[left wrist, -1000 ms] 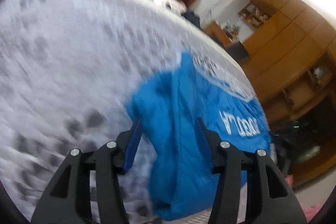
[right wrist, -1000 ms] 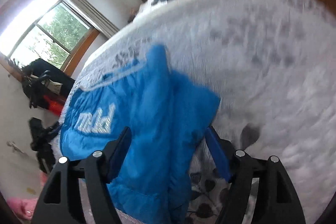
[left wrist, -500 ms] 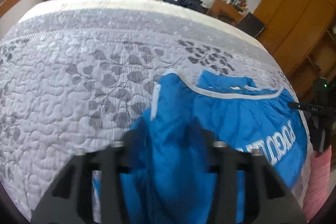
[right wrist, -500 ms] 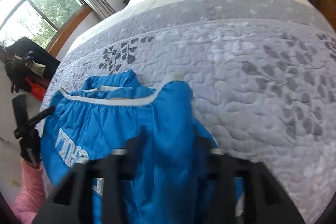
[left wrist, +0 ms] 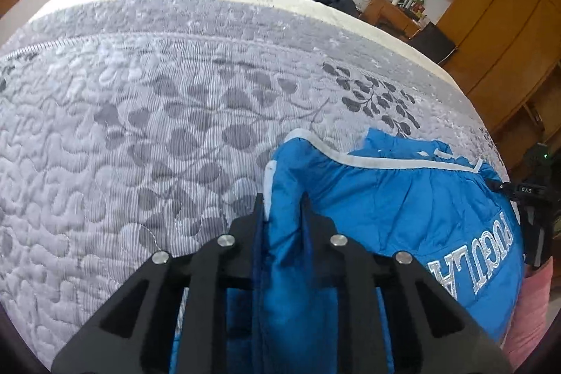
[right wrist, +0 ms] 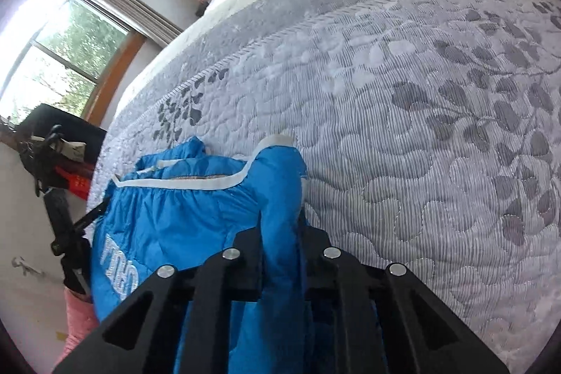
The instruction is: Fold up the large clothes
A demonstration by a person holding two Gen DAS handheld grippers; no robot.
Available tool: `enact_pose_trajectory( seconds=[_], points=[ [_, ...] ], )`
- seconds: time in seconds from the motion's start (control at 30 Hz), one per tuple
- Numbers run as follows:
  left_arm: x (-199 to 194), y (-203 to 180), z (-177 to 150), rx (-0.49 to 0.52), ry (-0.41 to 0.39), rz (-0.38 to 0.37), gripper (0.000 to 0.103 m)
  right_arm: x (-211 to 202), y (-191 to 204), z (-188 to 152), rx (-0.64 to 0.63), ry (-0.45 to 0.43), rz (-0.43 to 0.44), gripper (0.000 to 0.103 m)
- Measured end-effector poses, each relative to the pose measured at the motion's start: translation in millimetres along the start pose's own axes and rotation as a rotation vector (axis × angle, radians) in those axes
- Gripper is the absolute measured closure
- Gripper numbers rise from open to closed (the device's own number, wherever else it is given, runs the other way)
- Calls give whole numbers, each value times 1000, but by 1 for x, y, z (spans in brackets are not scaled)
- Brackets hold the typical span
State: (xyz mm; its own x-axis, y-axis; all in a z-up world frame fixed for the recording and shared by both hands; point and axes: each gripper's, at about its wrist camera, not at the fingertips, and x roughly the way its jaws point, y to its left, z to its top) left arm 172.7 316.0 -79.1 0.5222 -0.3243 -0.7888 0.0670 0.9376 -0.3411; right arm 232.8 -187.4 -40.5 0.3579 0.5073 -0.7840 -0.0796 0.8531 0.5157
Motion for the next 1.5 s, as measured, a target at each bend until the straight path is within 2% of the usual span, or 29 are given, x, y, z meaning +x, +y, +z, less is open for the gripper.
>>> enact_pose_trajectory(
  seconds=[0.13,0.2,0.3,0.37,0.43,0.53,0.7,0.87,1.07,1.17,1.2,1.23,1.33,1.5],
  points=[
    [-24,-5,-1,-3,-31,43,74,-26,5,-10,-25,-47,-42,60],
    [-45,-10,-4,1,-69,52,66,-45,7,-20,-36,-74,-50,53],
    [-78,-25,-14,18,-113,22,60,-71,2,-40,-22,-88,-40,39],
    [-95,-41,-26,42,-123,0,55,-85,-1,-55,-15,-94,-40,34],
    [-102,-56,-39,63,-120,-18,53,-96,-7,-76,3,-84,-18,25],
    [-103,-80,-62,97,-96,-57,51,-101,-13,-101,13,-69,12,23],
    [-92,-97,-96,126,-50,-95,51,-94,-24,-140,56,-48,123,20],
    [-75,-93,-113,124,-36,-76,51,-75,-26,-158,87,-21,198,19],
    [-70,-87,-117,127,-56,-90,51,-46,-25,-153,103,-17,253,19],
    [-68,-85,-118,131,-60,-96,51,-41,-23,-152,100,-30,256,27],
    [-68,-85,-119,131,-61,-99,51,-41,-22,-151,103,-36,257,34],
    [-68,-85,-120,130,-61,-100,51,-41,-21,-151,108,-39,272,46],
    [-68,-83,-119,124,-59,-109,51,-47,-14,-151,98,-61,277,59],
    [-68,-81,-119,121,-57,-122,51,-53,-5,-154,78,-97,258,64]
  ],
)
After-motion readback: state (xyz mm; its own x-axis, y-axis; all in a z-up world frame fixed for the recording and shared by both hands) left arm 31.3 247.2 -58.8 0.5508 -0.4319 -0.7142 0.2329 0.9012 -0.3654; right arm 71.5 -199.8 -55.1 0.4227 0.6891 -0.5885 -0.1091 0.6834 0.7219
